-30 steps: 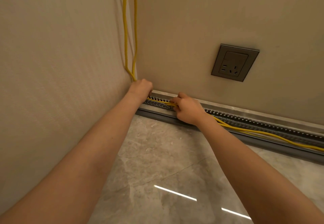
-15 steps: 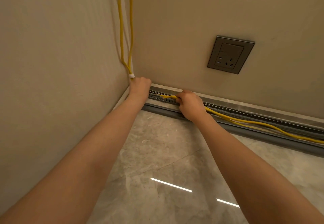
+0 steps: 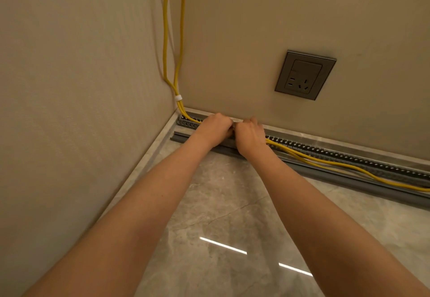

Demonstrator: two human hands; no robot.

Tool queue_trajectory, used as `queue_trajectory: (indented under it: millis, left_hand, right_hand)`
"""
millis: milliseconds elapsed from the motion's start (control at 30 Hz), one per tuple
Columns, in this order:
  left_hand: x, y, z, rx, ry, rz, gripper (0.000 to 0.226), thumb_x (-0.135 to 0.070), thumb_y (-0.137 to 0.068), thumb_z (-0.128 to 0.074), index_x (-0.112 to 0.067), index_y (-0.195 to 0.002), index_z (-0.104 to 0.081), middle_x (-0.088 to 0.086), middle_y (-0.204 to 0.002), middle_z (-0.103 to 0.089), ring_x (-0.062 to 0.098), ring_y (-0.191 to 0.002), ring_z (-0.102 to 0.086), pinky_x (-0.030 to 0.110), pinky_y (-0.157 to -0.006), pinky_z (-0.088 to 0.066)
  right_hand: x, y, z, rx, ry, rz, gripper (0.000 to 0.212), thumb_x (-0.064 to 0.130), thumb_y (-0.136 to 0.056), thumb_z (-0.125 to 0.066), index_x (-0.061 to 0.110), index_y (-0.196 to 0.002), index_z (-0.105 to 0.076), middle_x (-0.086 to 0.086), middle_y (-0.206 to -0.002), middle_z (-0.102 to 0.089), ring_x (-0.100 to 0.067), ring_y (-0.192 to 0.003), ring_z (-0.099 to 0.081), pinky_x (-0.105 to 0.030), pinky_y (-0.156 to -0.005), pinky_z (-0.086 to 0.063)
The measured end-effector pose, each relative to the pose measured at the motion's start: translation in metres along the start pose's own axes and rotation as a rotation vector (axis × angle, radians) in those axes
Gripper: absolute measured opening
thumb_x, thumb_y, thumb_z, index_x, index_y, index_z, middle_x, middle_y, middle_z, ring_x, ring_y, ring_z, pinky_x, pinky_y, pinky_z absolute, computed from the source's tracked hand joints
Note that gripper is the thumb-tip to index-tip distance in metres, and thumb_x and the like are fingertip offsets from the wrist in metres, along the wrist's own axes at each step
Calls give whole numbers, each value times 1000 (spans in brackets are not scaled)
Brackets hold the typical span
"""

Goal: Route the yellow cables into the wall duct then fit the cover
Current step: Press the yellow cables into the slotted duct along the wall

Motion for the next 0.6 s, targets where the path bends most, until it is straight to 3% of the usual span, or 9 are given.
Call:
queue_trajectory:
  millis: [133,333,600]
  left_hand:
    - [2,1,0,9,29,28,26,-19,-90,-50,-1,-90,-68,21,-97,-69,38,-95,-63,38,-76,-48]
    - [5,6,-6,29,-46,-21,27,-23,-91,-53,-6,-107,-66,14,-111,-67,31,-104,-62,38,-83,-49]
    - [-2,-4,0,82,-147,-2,27,-10,-92,-52,-8,-115,-66,18,-114,-65,36,-107,-62,41,-87,-49]
  right_hand:
    - [0,7,-7,-54,-36,-1,31,3,-93,-46,3,-121,-57,-17,-131,-48,-34,-124,-42,-40,-101,-38]
    - [-14,9,-1,-73,-146,80,37,1,-86,-53,6,-122,-49,-15,-125,-51,-35,-108,-55,-40,-81,-48]
    - [-42,23,-5,-12,-129,9,44,1,-84,-53,10,-126,-46,-13,-126,-52,-33,-112,-54,-41,-85,-48]
Point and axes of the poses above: each hand's wrist, its own y-axis away from the middle knuckle, its own z-axis out of the back of the hand, x = y × z, the point moved 3 cm from there along -y, towards the middle knuckle
